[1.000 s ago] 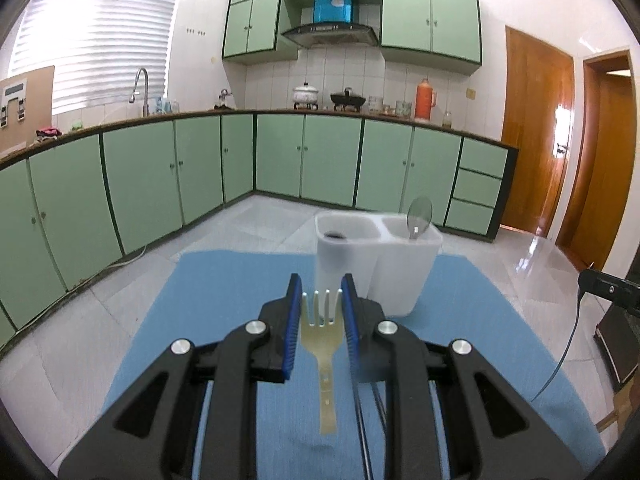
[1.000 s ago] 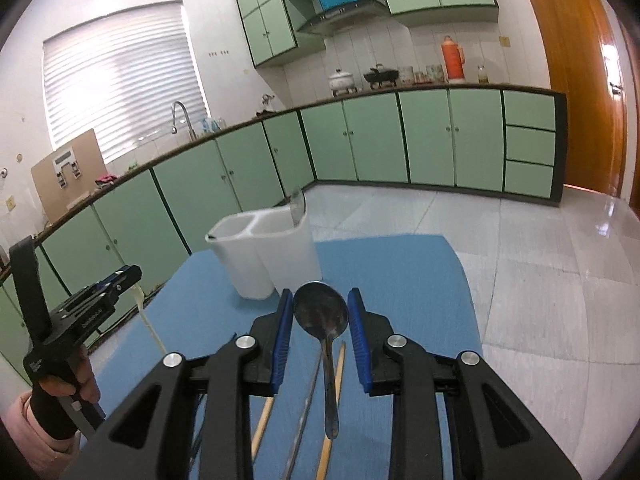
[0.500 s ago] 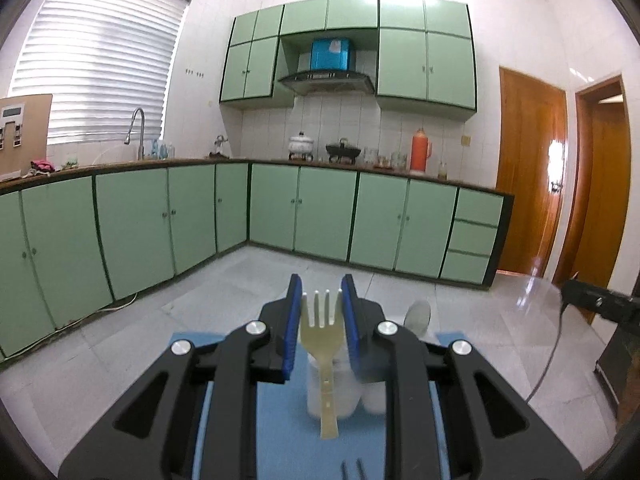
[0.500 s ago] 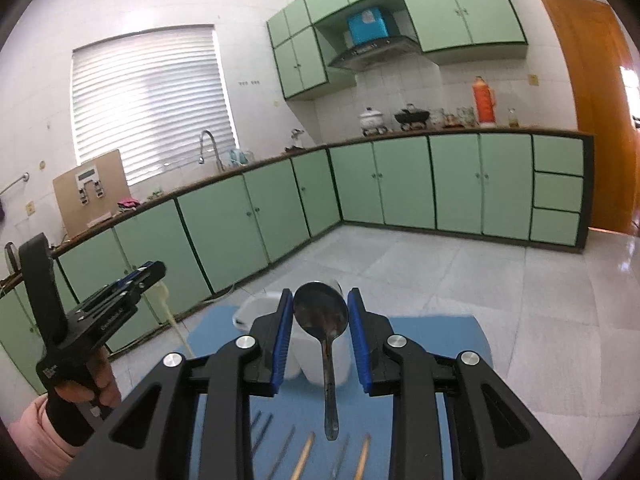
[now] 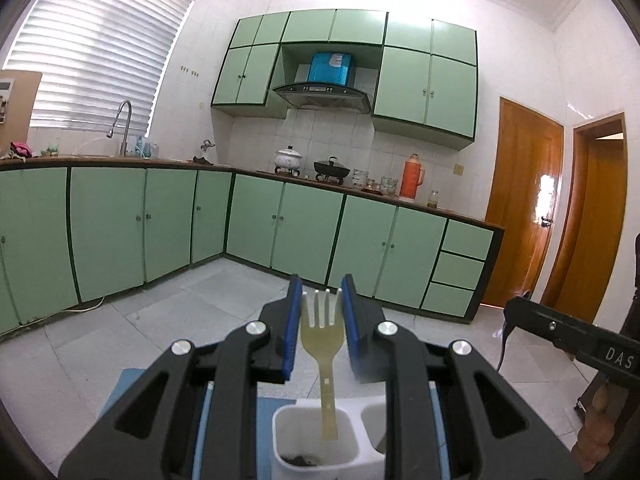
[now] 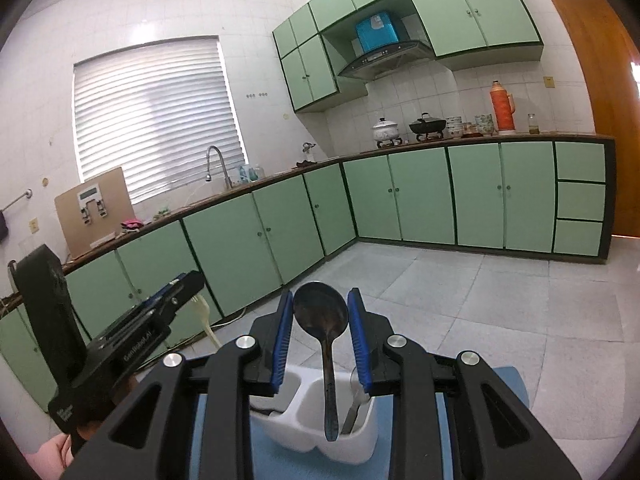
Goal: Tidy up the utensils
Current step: 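Lower the white fork into the holder with the left tool while the right lowers the steel spoon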
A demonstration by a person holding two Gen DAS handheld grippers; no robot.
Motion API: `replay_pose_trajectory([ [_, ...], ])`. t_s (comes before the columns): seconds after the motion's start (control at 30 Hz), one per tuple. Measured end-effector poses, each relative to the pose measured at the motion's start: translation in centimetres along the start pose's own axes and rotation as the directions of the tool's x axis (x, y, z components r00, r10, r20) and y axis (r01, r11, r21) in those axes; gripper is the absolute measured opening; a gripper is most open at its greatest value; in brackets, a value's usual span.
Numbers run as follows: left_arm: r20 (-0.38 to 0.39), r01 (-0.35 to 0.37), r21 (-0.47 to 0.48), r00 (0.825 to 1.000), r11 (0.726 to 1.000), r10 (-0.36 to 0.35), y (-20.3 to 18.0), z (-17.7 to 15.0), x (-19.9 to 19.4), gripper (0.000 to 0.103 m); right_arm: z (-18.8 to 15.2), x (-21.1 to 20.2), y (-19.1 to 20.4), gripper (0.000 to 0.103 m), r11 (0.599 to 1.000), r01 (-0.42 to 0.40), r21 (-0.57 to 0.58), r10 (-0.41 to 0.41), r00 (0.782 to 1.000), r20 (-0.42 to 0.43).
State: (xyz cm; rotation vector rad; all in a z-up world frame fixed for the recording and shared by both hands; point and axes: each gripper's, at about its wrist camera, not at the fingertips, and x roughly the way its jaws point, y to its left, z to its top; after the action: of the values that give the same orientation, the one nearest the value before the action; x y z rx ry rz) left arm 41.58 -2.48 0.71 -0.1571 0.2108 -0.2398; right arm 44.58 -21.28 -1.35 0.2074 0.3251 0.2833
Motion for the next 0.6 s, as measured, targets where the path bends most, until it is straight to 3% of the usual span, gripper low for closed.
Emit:
replay_pose_trajectory([
  [0.3,-0.058,-0.014,-0.005,0.998,1.000,0.014,1.3,-2.9,4.1,0.019,-1.6,5.0,-0.4,0.028,0.999,0.047,-0.022,-0.048,0.999,-0.015],
  [0.6,-0.105,-0.022,0.040,0.994,0.999,0.026,2.1,-5.7,5.5,0.019,-4.7,6.0,-0.3,0.028,0.999,0.026,-0.023,-0.028,0.998,-0.048],
])
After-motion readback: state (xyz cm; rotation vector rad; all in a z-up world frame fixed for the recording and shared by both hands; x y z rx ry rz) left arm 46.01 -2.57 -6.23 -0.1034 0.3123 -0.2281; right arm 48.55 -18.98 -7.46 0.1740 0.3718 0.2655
